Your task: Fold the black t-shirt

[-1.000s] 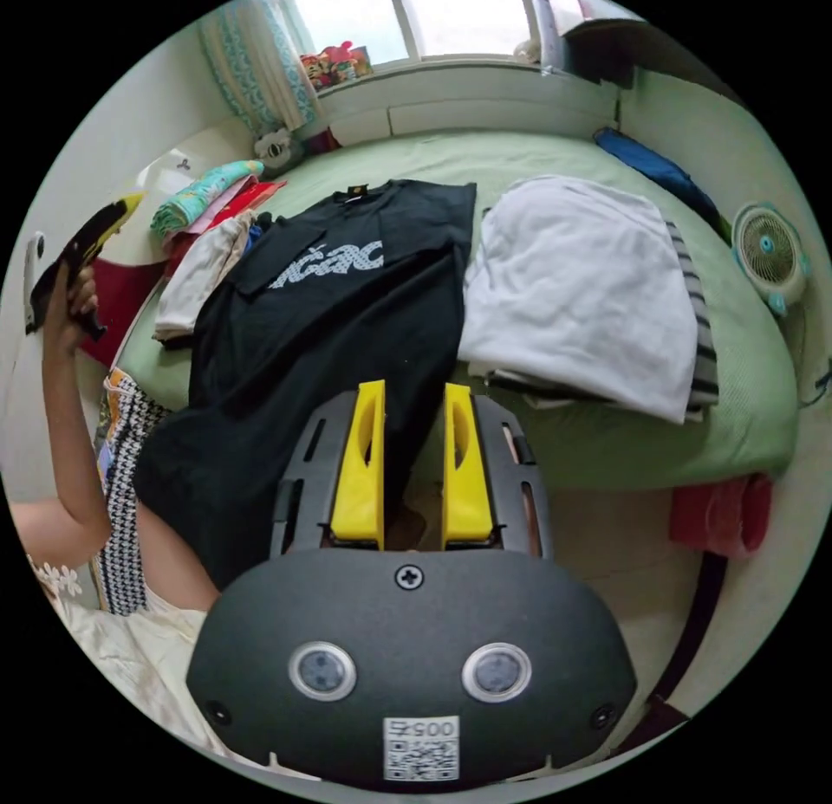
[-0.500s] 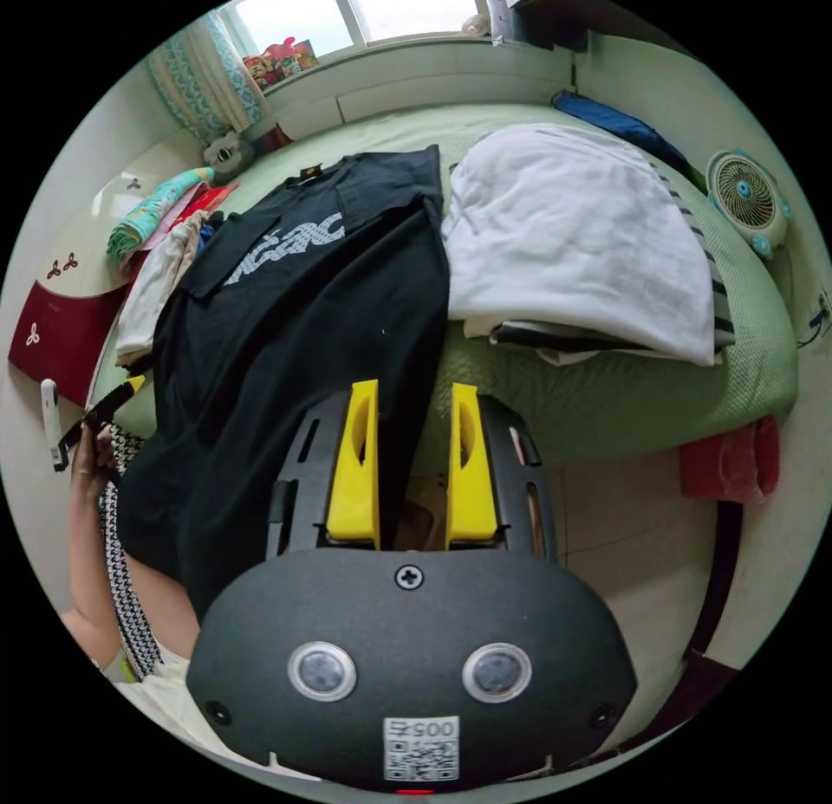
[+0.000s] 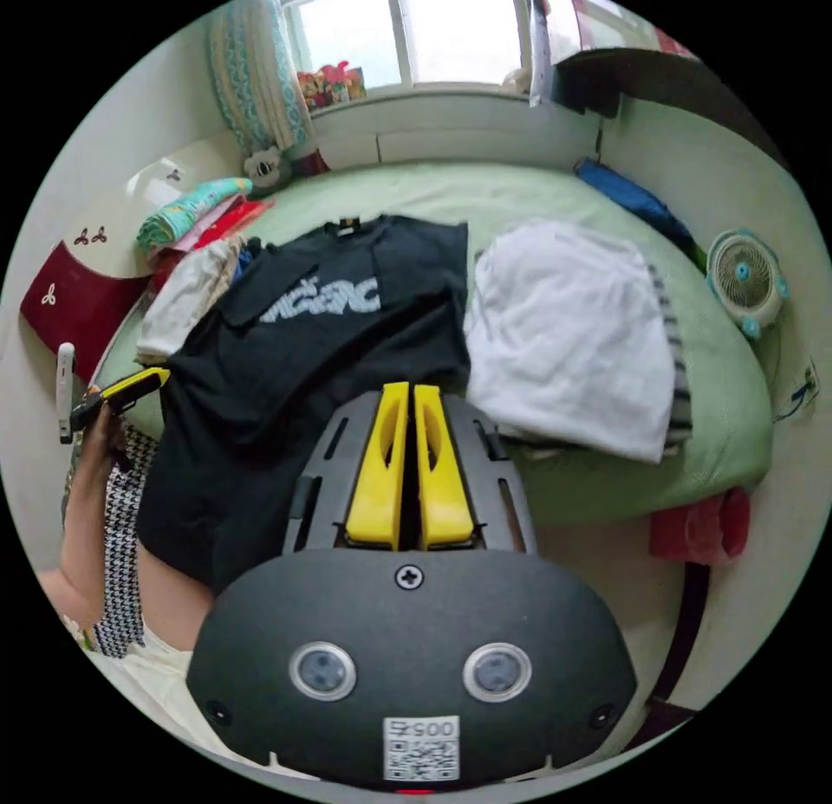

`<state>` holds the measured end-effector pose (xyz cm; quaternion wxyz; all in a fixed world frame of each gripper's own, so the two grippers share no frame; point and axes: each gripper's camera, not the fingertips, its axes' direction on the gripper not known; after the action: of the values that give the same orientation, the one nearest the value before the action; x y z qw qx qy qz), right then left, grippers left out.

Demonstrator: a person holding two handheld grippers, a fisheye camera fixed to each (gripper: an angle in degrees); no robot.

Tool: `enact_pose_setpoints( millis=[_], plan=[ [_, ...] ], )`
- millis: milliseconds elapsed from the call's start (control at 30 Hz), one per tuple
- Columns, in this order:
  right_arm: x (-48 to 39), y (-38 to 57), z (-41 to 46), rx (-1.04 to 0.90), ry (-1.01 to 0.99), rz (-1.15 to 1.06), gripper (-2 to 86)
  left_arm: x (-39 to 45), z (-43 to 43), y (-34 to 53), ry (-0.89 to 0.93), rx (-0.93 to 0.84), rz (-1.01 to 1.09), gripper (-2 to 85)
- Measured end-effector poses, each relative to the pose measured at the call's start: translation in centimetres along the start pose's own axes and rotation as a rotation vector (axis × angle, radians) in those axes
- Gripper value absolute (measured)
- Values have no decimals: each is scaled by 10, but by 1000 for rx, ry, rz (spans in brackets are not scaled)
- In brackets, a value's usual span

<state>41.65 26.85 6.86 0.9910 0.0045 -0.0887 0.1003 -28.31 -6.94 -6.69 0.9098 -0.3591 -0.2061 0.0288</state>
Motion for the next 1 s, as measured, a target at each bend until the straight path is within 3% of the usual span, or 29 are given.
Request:
enact_pose_setpoints(
  millis=[167, 300, 467, 667, 833, 1000],
  plan=[
    [6, -70, -19, 81, 149, 6, -8, -14, 0, -72, -45, 86, -47, 36],
    [22, -92, -9, 0, 183, 100, 44, -28, 3, -75, -35, 85, -120, 53],
    [20, -19, -46, 107, 72, -3, 72, -21, -7, -7, 15, 97, -41, 81],
    [27, 65, -33, 6, -14, 61, 70, -13, 16, 55, 17, -12, -31, 111],
    [35, 73, -7, -62, -19, 162, 64, -19, 21, 78, 38, -40, -82, 112],
    [44, 67, -6, -67, -10, 227, -6, -24, 22, 88, 19, -51, -87, 111]
  ],
)
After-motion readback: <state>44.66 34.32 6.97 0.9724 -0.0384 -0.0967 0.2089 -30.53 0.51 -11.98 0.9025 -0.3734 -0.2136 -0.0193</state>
